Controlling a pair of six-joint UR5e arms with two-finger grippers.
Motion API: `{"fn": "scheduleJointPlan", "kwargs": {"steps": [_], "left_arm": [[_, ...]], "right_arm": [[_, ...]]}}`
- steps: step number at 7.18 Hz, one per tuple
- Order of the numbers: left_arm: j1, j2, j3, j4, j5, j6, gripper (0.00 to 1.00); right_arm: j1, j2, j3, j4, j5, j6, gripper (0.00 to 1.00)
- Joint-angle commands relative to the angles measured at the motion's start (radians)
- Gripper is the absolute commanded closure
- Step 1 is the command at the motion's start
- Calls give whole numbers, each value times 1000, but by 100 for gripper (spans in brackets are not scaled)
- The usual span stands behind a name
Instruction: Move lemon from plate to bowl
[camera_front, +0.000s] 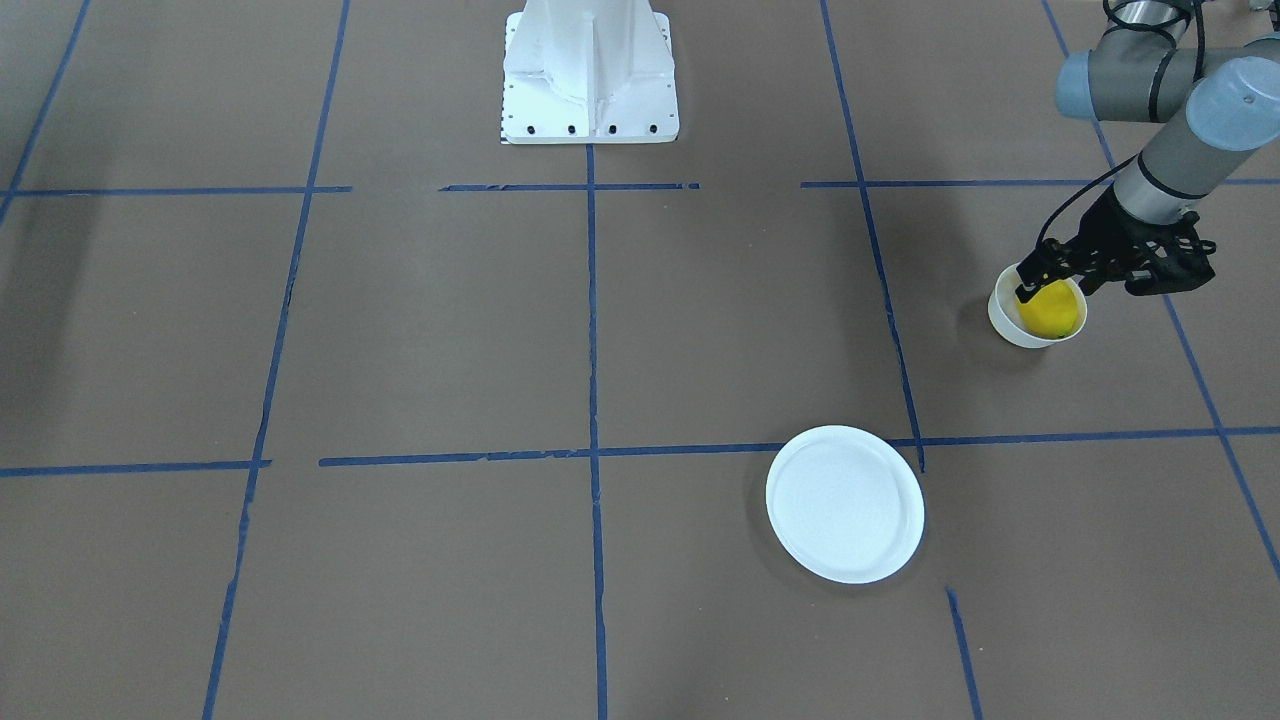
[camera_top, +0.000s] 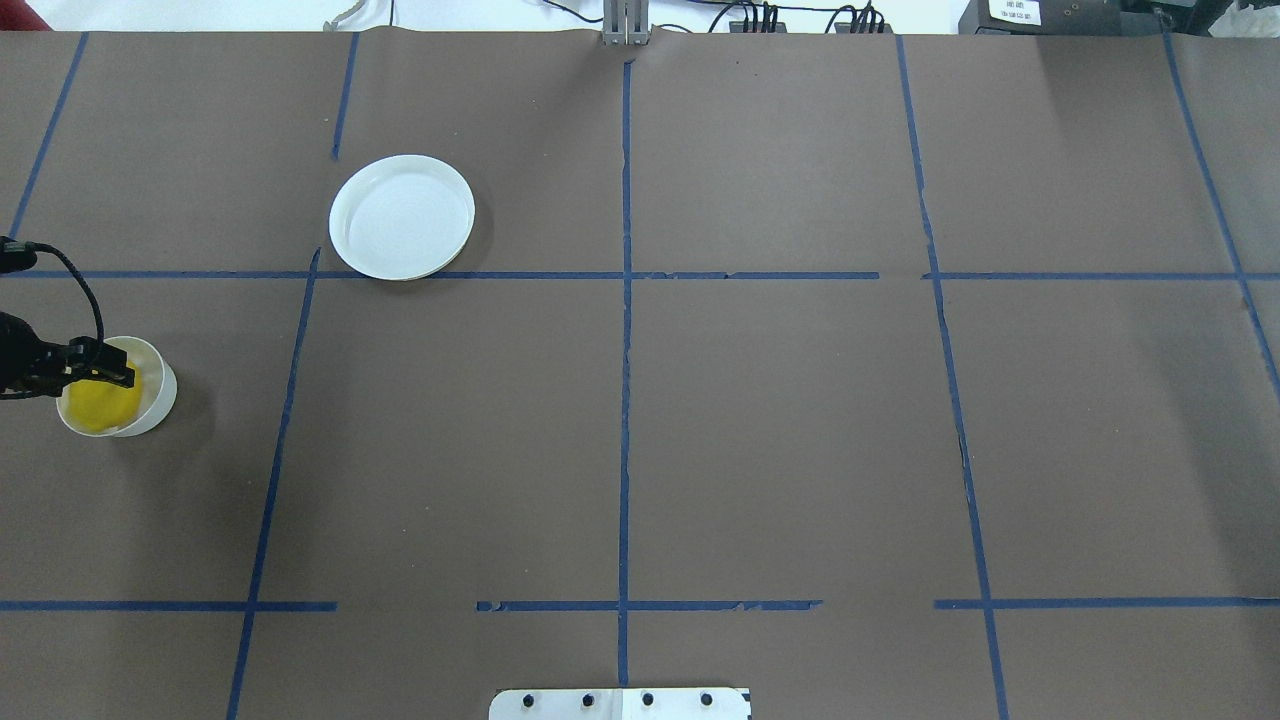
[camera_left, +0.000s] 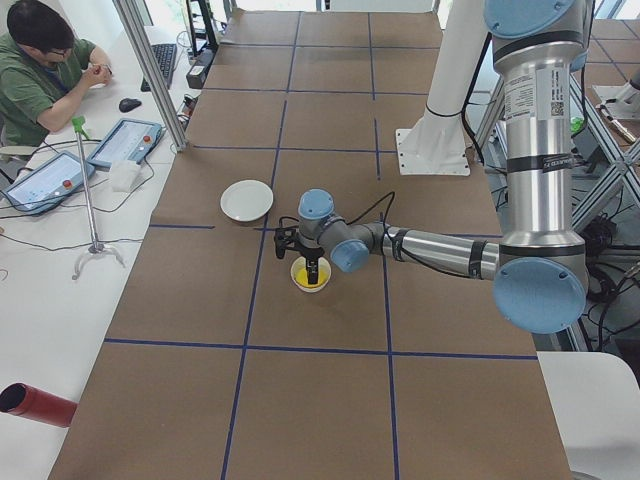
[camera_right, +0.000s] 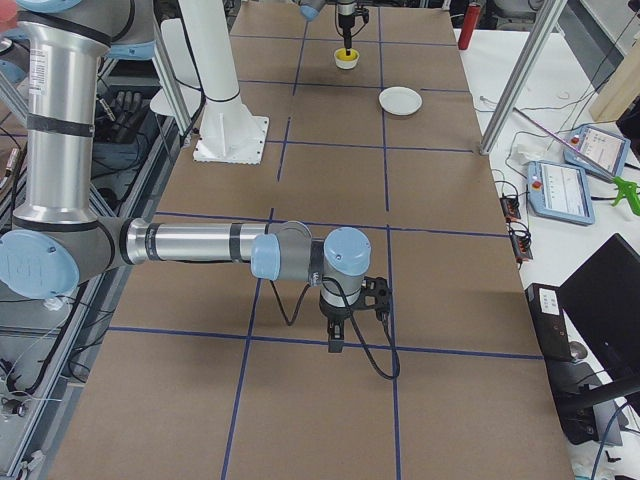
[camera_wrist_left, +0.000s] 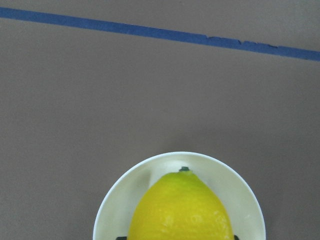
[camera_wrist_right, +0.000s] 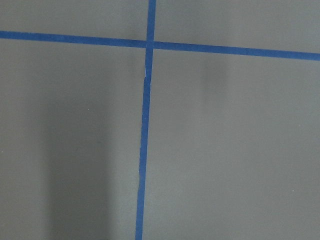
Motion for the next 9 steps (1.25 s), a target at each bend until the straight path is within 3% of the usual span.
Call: {"fn": "scheduleJointPlan", "kwargs": {"steps": [1, 3, 5, 7, 9], "left_arm": [[-9, 11, -27, 1, -10, 51, 0], [-146, 8, -50, 124, -13, 381, 0], [-389, -12, -50, 393, -85, 793, 0], [-556, -52, -45, 667, -96, 1069, 0], [-629, -19, -27, 717, -167, 1181, 0]], "right_arm": [[0, 0, 0, 0, 0, 0, 0], [0, 0, 0, 0, 0, 0, 0], [0, 0, 0, 0, 0, 0, 0], [0, 0, 0, 0, 0, 0, 0], [0, 1, 0, 0, 0, 0, 0]]}}
